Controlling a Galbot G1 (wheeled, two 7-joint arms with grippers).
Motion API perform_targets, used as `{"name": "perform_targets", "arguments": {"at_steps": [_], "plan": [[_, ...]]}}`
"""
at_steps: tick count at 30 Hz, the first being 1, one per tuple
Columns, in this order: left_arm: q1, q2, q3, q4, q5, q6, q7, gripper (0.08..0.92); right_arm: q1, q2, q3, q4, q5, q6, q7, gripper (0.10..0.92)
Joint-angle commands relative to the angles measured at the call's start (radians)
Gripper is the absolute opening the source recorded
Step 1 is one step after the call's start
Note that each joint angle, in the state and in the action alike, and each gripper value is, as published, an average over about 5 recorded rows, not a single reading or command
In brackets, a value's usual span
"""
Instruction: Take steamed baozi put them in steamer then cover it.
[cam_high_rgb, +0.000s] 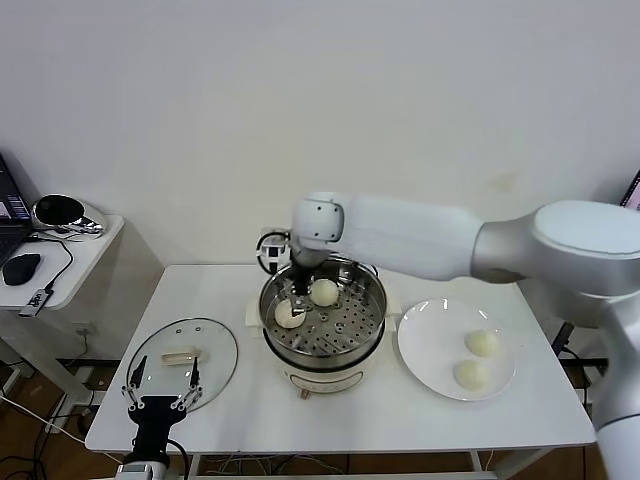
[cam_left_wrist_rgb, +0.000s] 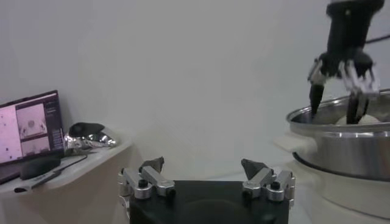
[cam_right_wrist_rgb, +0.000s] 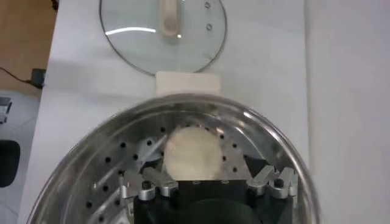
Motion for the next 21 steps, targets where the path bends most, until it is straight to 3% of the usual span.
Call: {"name": "perform_targets", "arguments": {"at_steps": [1,11,21], "plan": [[-0.001,0.002,0.002,-0.002,0.0,0.002,0.001,0.823,0.157,-0.373,-0.042,0.239,-0.181,0.158,-0.223,0.823],[-0.004,0.012,0.017,0.004,0.012,0.004,0.004,0.823,0.14,-0.756,-0.123,0.404,-0.387,0.27,-0.272,0.823],[-0.001,0.007,0.026,0.014,0.032,0.001,0.001,0.823,-0.153,-0.873,-0.01,0.372,-0.555,0.353,-0.203,0.823]]}}
